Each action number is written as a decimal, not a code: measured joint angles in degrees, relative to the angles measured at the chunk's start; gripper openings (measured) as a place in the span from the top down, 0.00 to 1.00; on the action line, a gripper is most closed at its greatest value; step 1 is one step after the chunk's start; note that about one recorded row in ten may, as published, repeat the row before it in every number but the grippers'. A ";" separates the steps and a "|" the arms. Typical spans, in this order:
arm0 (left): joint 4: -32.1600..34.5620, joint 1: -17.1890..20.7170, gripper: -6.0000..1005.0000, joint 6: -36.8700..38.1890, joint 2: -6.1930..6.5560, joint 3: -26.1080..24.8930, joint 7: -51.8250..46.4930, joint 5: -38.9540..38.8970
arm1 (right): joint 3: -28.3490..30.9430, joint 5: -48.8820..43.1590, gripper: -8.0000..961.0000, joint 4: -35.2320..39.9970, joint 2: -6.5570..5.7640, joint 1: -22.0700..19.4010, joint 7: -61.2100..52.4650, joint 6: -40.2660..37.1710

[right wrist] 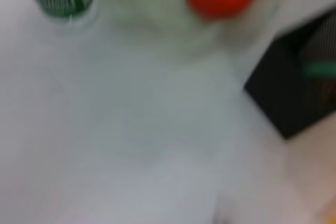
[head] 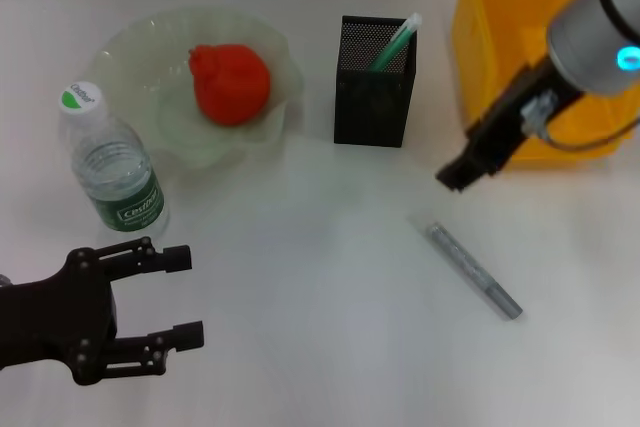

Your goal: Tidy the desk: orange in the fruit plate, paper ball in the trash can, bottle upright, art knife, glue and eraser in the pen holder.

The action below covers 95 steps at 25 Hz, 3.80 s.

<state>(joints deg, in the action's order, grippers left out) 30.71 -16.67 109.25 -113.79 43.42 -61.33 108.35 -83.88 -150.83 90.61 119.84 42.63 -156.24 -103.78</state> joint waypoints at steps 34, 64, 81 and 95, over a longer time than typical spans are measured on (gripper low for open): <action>-0.13 -1.44 0.20 -1.46 -0.24 -0.01 -0.37 0.37 | -12.43 1.86 0.69 -26.17 -0.05 -1.17 0.44 24.08; -0.13 -0.99 0.20 -0.76 -0.35 -0.01 -0.24 0.35 | 26.39 59.97 0.86 -40.11 -0.72 -9.45 47.82 39.82; -0.13 -1.19 0.20 -0.53 -0.66 0.49 -0.31 0.42 | 26.70 65.74 0.59 -59.18 -0.82 -1.69 63.28 43.40; 0.70 -0.73 0.20 5.46 1.88 0.48 -3.53 0.67 | 28.80 56.34 0.20 -53.08 -3.92 -22.56 79.44 -7.12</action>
<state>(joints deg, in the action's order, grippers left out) 31.42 -17.40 114.71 -111.91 43.90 -64.87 109.02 -55.09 -94.49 37.53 115.92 20.07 -76.80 -110.90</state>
